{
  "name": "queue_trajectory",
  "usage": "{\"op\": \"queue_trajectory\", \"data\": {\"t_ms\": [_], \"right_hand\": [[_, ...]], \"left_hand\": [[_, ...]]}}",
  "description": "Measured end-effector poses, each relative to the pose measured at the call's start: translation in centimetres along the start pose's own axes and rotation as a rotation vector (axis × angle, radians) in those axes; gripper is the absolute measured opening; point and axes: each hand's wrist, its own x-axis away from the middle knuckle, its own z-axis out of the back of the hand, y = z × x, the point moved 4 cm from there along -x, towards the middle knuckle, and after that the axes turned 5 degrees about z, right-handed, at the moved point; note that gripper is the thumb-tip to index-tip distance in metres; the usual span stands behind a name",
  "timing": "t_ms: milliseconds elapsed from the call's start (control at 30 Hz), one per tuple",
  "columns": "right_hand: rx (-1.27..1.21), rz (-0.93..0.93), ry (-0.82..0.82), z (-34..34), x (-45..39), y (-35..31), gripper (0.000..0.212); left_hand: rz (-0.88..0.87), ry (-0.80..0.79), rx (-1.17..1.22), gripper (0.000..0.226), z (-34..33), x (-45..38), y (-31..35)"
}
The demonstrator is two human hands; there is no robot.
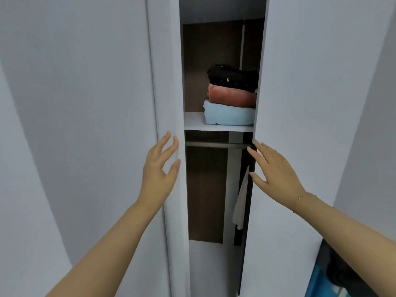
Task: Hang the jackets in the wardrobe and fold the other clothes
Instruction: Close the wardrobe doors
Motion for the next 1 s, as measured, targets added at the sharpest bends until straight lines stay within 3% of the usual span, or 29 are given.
{"op": "queue_trajectory", "data": {"t_ms": [133,267,400,600,833,1000], "right_hand": [[0.057,-0.039,0.02,-0.8,-1.6,3.6,0.072],[0.116,-0.027,0.042,-2.2,-3.6,7.7,0.075],[0.141,-0.052,0.044,-5.1,-5.6,12.3,0.084],[0.226,-0.048,-0.048,-10.4,-8.6,17.1,0.088],[0.295,-0.027,0.152,-13.7,-11.2,18.6,0.093],[0.372,-0.048,0.187,-15.4,-12.6,19.8,0.095]], "left_hand": [[-0.235,-0.186,-0.198,0.063,-6.1,-2.7,-0.1],[-0.389,-0.314,-0.569,0.098,-13.7,-5.7,-1.3],[-0.349,-0.362,-0.801,0.122,-21.5,-8.9,-2.9],[-0.285,-0.353,-0.83,0.124,-27.7,-12.7,-5.0],[-0.184,-0.31,-0.931,0.125,-32.3,-15.8,-6.6],[-0.156,-0.275,-1.007,0.127,-34.0,-17.1,-7.8]]}}
